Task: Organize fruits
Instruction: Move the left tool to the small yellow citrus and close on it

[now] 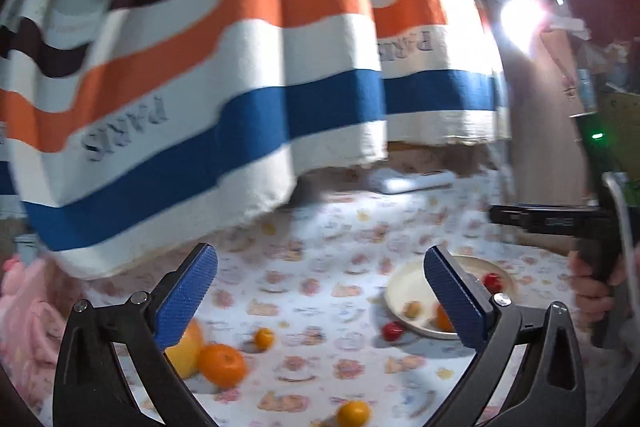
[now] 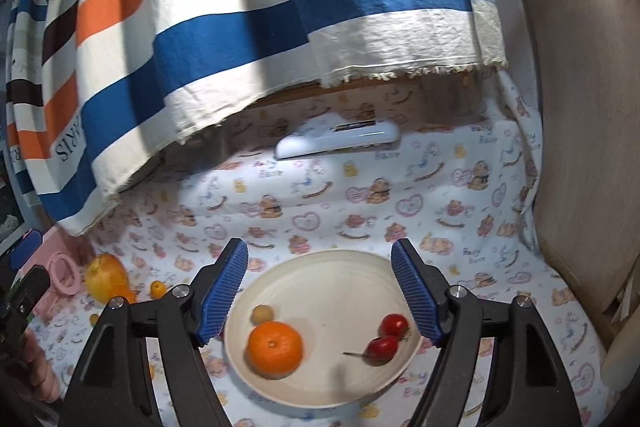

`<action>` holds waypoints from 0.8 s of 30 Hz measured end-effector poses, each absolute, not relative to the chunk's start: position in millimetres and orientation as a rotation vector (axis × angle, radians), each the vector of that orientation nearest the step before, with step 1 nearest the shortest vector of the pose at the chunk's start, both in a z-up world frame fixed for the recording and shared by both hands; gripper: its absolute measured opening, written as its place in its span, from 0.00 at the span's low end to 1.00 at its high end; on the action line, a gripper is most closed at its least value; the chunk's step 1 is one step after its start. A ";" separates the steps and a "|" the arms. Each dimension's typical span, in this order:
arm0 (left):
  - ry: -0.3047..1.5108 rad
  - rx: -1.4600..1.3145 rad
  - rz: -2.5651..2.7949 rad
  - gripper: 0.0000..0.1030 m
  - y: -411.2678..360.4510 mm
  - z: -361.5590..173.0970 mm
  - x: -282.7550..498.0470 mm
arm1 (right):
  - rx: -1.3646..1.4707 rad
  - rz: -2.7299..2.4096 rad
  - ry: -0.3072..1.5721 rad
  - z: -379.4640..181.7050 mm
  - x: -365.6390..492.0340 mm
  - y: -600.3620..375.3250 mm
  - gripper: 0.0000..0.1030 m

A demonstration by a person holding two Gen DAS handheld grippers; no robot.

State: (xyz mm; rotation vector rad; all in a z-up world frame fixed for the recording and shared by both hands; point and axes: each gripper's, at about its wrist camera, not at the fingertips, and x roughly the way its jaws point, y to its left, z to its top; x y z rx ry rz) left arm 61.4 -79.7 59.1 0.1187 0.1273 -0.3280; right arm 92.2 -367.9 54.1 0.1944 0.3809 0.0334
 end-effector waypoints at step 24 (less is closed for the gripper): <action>0.696 0.111 -0.421 0.83 -78.4 -11.3 96.9 | 0.082 0.100 0.434 31.3 88.4 -313.7 0.85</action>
